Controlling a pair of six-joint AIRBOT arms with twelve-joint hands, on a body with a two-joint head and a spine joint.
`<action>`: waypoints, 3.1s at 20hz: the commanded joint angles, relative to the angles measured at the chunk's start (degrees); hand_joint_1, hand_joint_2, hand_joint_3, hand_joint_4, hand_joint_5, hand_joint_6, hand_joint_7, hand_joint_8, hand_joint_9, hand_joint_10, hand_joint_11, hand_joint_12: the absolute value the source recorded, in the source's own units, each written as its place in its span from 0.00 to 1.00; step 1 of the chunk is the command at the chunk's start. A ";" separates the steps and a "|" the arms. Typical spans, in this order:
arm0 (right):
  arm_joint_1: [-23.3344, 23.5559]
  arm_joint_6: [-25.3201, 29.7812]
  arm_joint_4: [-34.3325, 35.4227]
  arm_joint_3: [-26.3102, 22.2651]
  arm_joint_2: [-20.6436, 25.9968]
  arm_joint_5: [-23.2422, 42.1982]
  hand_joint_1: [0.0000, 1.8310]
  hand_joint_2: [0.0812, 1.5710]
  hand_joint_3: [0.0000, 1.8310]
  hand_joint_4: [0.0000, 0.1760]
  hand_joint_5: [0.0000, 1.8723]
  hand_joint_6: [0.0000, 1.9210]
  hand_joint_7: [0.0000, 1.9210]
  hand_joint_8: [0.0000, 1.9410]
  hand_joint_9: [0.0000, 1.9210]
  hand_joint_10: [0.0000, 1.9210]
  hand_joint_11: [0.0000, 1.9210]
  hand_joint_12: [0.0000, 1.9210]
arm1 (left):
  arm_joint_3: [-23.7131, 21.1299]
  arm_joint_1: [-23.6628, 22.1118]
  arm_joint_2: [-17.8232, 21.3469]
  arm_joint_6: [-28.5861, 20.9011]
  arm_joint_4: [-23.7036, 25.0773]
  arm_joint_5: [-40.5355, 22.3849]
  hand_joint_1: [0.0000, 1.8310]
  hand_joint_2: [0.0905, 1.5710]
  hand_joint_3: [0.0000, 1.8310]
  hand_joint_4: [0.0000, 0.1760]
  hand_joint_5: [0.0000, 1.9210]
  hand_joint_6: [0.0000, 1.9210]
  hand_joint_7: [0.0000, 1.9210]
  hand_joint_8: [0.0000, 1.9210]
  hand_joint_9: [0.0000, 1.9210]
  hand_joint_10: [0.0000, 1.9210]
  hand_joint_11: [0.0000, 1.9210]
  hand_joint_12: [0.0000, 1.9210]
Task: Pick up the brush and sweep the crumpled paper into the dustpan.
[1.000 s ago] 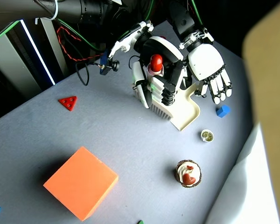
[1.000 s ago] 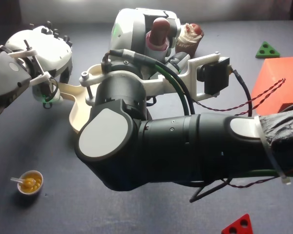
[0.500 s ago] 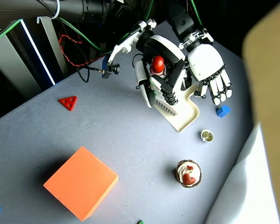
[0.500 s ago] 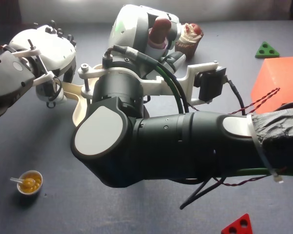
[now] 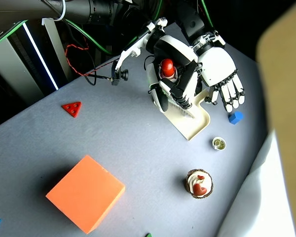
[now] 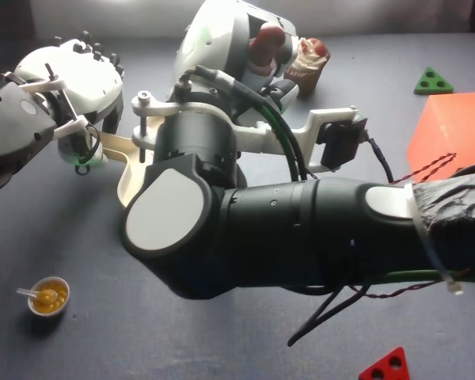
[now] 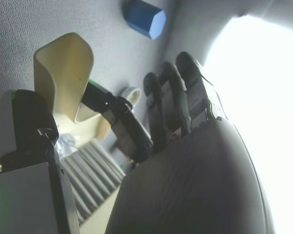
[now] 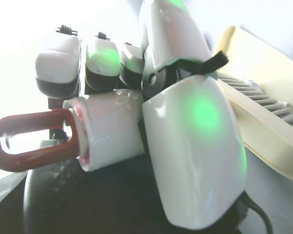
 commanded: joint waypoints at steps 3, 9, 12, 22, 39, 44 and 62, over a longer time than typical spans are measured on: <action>0.80 -0.74 -6.48 -0.82 1.70 -2.74 0.80 0.72 0.00 1.00 0.53 1.00 0.61 1.00 0.67 1.00 0.71 1.00 | 0.11 -0.78 0.23 0.32 1.71 -4.95 0.62 0.66 0.00 0.00 0.57 0.41 0.18 0.00 0.13 0.00 0.01 0.22; 4.13 0.35 -6.37 -3.81 7.13 1.91 0.81 0.72 0.00 1.00 0.53 1.00 0.60 1.00 0.66 1.00 0.71 1.00 | 0.10 -0.78 0.28 0.32 1.60 -4.82 0.62 0.66 0.00 0.00 0.56 0.42 0.16 0.00 0.11 0.00 0.02 0.23; 4.67 0.35 -4.82 -5.92 11.03 8.15 0.80 0.72 0.00 1.00 0.54 1.00 0.60 1.00 0.66 1.00 0.70 1.00 | 0.07 -0.78 0.29 0.32 1.55 -4.83 0.63 0.66 0.00 0.00 0.57 0.41 0.16 0.00 0.11 0.00 0.01 0.23; 5.22 -0.54 1.27 -7.64 21.36 16.07 0.80 0.72 0.00 1.00 0.54 1.00 0.60 1.00 0.67 1.00 0.71 1.00 | -0.48 -1.16 0.58 0.32 1.54 -4.99 0.62 0.66 0.00 0.00 0.56 0.42 0.17 0.00 0.13 0.00 0.01 0.25; -5.33 14.37 -7.45 -13.94 27.28 15.21 0.68 0.67 0.00 1.00 0.54 1.00 0.63 1.00 0.69 1.00 0.71 1.00 | -0.22 -2.02 1.11 0.32 1.25 -5.14 0.51 0.58 0.00 0.69 0.34 0.00 0.12 0.00 0.10 0.00 0.01 0.18; -7.22 14.38 -8.99 -14.50 27.83 14.56 0.56 0.53 0.00 0.00 0.47 1.00 0.54 1.00 0.57 1.00 0.54 1.00 | -0.18 -2.58 1.12 0.33 1.44 -5.11 0.50 0.58 0.00 0.67 0.34 0.00 0.11 0.00 0.09 0.00 0.01 0.18; -8.13 15.92 -3.69 -15.19 32.96 15.99 0.32 0.44 0.01 0.00 0.05 0.00 0.03 0.00 0.00 0.00 0.00 0.00 | -4.19 -10.51 4.80 3.50 -0.03 -2.36 0.49 0.59 0.00 0.58 0.35 0.00 0.11 0.00 0.09 0.00 0.04 0.18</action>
